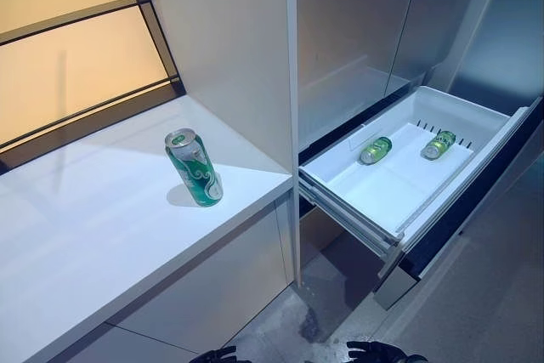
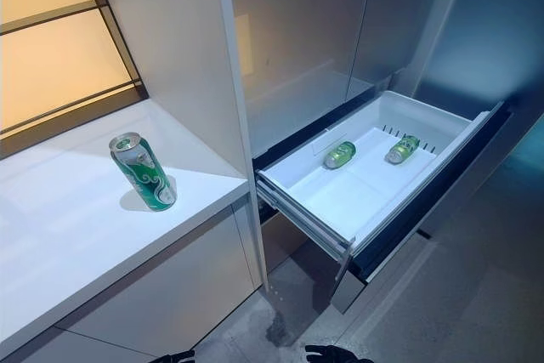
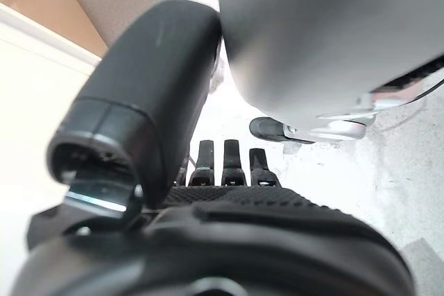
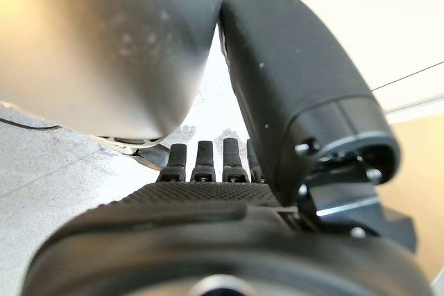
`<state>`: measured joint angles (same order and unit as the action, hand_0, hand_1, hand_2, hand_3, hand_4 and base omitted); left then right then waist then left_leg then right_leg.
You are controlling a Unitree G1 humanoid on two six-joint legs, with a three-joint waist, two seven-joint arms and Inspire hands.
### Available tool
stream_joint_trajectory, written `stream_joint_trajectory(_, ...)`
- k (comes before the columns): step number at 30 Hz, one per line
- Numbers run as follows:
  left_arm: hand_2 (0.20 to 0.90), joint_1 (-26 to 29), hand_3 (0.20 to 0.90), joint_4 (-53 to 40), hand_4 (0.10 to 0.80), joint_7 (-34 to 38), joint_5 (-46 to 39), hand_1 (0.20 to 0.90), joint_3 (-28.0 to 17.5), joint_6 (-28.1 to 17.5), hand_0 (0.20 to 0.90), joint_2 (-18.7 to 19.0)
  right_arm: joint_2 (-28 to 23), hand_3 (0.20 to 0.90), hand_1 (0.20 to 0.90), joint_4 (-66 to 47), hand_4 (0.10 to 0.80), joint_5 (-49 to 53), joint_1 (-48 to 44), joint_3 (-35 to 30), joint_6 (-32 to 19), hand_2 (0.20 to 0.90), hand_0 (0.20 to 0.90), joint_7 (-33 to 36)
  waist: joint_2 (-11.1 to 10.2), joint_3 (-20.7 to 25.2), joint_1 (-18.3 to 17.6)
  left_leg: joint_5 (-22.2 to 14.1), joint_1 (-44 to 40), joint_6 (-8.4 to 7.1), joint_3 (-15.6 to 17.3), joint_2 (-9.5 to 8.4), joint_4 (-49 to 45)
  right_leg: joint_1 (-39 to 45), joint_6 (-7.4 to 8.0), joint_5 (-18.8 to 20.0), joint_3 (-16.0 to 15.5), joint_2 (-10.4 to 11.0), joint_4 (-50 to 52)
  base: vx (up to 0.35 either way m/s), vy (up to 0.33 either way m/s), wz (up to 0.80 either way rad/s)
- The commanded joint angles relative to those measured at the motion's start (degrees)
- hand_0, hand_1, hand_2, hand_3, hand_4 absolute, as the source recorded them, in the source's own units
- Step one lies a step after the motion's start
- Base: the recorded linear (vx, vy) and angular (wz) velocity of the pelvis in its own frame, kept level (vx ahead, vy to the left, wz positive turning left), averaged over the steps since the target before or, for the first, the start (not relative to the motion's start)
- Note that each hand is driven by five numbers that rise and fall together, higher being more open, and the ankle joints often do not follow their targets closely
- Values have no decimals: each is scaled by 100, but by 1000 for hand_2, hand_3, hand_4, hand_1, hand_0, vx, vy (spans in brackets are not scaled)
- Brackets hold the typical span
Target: Put drinks into fridge and close the fridge
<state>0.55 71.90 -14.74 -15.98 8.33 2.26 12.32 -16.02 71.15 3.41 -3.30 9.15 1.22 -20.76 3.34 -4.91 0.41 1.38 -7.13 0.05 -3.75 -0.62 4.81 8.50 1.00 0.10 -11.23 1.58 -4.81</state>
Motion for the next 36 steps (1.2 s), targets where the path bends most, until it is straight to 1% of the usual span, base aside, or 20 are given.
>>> stream_joint_trajectory(1,900,192,900,265,800,-183,57,900,172,-132,900,-16,52,900,900,265,800,69,-93,135,-29,900,900,-29,-181,-4,132,-594,59,153,267,-326,-328,-288,194,-618,83,122,787,0,0,0)
stream_joint_trajectory(7,900,195,900,256,800,-197,49,900,156,-75,900,0,44,900,900,278,800,52,-83,115,-19,900,900,-60,-210,-3,126,-611,35,156,289,-312,-330,-281,207,-627,98,116,799,0,0,0)
stream_joint_trajectory(10,900,198,900,259,800,-142,50,900,176,-123,900,14,37,900,900,293,800,72,-92,121,-33,900,900,-88,-223,-10,124,-617,27,157,299,-307,-334,-278,212,-623,107,111,798,0,0,0)
stream_joint_trajectory(12,900,206,900,266,800,-69,148,900,177,-243,900,25,36,900,900,304,800,65,-98,125,-40,900,900,-101,-231,-4,119,-620,34,157,313,-303,-340,-286,215,-620,125,108,796,0,0,0)
stream_joint_trajectory(17,900,258,900,173,800,342,535,900,291,-862,900,99,6,900,900,302,800,34,-117,186,-40,900,900,-142,-237,-12,87,-624,23,150,343,-288,-345,-294,221,-614,174,90,797,0,0,0)
stream_joint_trajectory(19,900,295,900,88,800,495,754,900,406,-1136,900,149,-19,900,900,295,800,15,-133,210,-38,900,900,-167,-232,-8,70,-622,15,148,362,-279,-339,-296,223,-612,184,80,795,0,0,0)
stream_joint_trajectory(23,900,391,900,-115,800,577,983,900,667,-1589,900,218,-59,900,900,252,800,-30,-130,267,-29,900,900,-224,-223,9,15,-608,8,136,411,-262,-322,-303,236,-602,231,62,780,0,0,0)
stream_joint_trajectory(24,900,412,900,-121,800,471,1247,900,773,-1818,900,240,-58,900,900,275,800,-73,-140,260,-41,900,900,-240,-224,22,2,-608,15,137,431,-257,-315,-316,243,-601,239,59,777,10,-3,-3)
stream_joint_trajectory(25,900,432,900,-129,800,655,1490,900,865,-2007,900,268,-58,900,900,307,800,-105,-147,268,-69,900,900,-254,-225,31,-9,-611,17,137,449,-251,-304,-328,244,-603,250,53,777,8,-3,-5)
stream_joint_trajectory(26,900,468,900,-217,800,667,1572,900,987,-2208,900,292,-82,900,900,304,800,-88,-142,350,-77,900,900,-260,-216,19,-30,-615,5,138,470,-243,-307,-324,242,-607,273,43,776,12,0,-8)
stream_joint_trajectory(27,900,488,900,-268,800,342,1420,900,1047,-2165,900,292,-88,900,900,291,800,-123,-142,372,-65,900,900,-269,-212,11,-46,-619,-4,135,487,-237,-308,-320,245,-610,281,40,779,16,4,-8)
stream_joint_trajectory(28,900,494,900,-289,800,303,1415,900,1071,-2486,900,293,-85,900,900,288,800,-159,-146,364,-58,900,900,-276,-211,13,-54,-621,-5,132,496,-234,-306,-323,247,-612,281,39,782,23,4,-8)
stream_joint_trajectory(29,900,548,900,-377,800,774,1773,900,1214,-2570,900,345,-89,900,900,314,800,-230,-140,379,-92,900,900,-295,-208,14,-79,-625,-15,139,528,-225,-303,-327,243,-611,292,32,788,28,3,-8)
stream_joint_trajectory(31,900,645,900,-619,800,781,1843,900,1428,-2762,900,421,-123,900,900,334,800,-292,-131,439,-137,900,900,-310,-188,10,-112,-627,-34,142,556,-218,-300,-319,245,-623,323,17,788,35,9,-8)
stream_joint_trajectory(32,900,688,900,-830,800,721,1838,900,1491,-2758,900,465,-141,900,900,317,800,-332,-131,433,-138,900,900,-323,-175,7,-125,-626,-38,140,569,-216,-301,-319,249,-619,332,13,789,31,16,-8)
stream_joint_trajectory(33,900,766,900,-1212,800,707,1905,900,1603,-2851,900,563,-174,900,900,258,800,-356,-140,446,-133,900,900,-356,-155,3,-153,-622,-41,142,595,-213,-306,-339,254,-613,367,1,802,18,13,-8)
stream_joint_trajectory(36,900,834,900,-2058,800,674,1671,900,1726,-2751,900,770,-202,900,900,126,800,-357,-204,534,-66,900,900,-397,-132,-4,-208,-604,-25,143,672,-198,-306,-398,255,-618,462,-48,839,4,9,-10)
